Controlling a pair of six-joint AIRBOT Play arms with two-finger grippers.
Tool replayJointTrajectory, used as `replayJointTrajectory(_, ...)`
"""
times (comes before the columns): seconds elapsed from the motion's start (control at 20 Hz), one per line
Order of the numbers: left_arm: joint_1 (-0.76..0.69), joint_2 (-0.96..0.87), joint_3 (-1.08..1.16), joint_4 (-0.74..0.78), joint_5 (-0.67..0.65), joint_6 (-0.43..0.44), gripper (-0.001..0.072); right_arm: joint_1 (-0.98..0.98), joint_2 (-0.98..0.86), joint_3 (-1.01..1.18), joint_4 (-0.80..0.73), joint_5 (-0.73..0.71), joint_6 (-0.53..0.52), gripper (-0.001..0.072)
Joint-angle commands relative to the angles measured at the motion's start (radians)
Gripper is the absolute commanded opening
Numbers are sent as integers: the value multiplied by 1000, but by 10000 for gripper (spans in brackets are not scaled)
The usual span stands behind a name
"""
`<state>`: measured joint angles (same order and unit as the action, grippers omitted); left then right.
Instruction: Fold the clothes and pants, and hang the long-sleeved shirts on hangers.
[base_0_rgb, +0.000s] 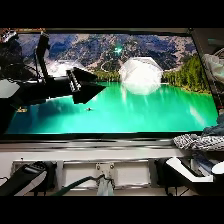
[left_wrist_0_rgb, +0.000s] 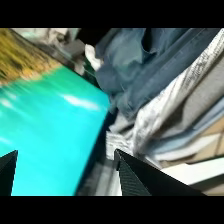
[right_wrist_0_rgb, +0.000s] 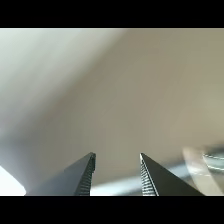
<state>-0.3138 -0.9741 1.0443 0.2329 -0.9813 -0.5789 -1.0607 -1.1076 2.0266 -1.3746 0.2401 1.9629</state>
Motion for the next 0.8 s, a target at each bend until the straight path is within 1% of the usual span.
replayJointTrajectory(0.0, 1, 28, 28, 13, 146, 29, 637, 148, 16, 0, 348, -56, 0, 374)
replayJointTrajectory(0.05, 1, 36, 53, 46, 211, 29, 634, 230, 15, 0, 381, 2, -1, 370)
replayJointTrajectory(0.1, 1, 42, 85, 115, 246, 28, 628, 330, 10, 0, 381, 92, -13, 367)
replayJointTrajectory(0.15, 1, 45, 130, 232, 257, 1, 583, 427, 3, 0, 381, 187, -79, 367)
replayJointTrajectory(0.2, 1, 46, 180, 360, 256, -71, 576, 533, -8, -3, 381, 295, -204, 370)
replayJointTrajectory(0.25, 1, 46, 233, 488, 255, -172, 577, 630, -16, -14, 381, 394, -338, 374)
replayJointTrajectory(0.3, 1, 46, 279, 584, 248, -240, 577, 729, -22, -35, 382, 496, -467, 382)
replayJointTrajectory(0.35, 1, 46, 327, 663, 230, -280, 577, 813, -24, -61, 382, 577, -550, 390)
replayJointTrajectory(0.4, 1, 46, 364, 722, 206, -306, 577, 901, -22, -100, 382, 632, -610, 390)
replayJointTrajectory(0.55, 1, 48, 419, 856, 99, -385, 577, 1117, -3, -244, 384, 710, -724, 391)
replayJointTrajectory(0.65, 1, 50, 419, 875, 6, -386, 577, 1232, 31, -381, 382, 715, -763, 390)
replayJointTrajectory(0.75, 1, 50, 419, 874, -82, -386, 577, 1308, 77, -536, 383, 667, -768, 390)
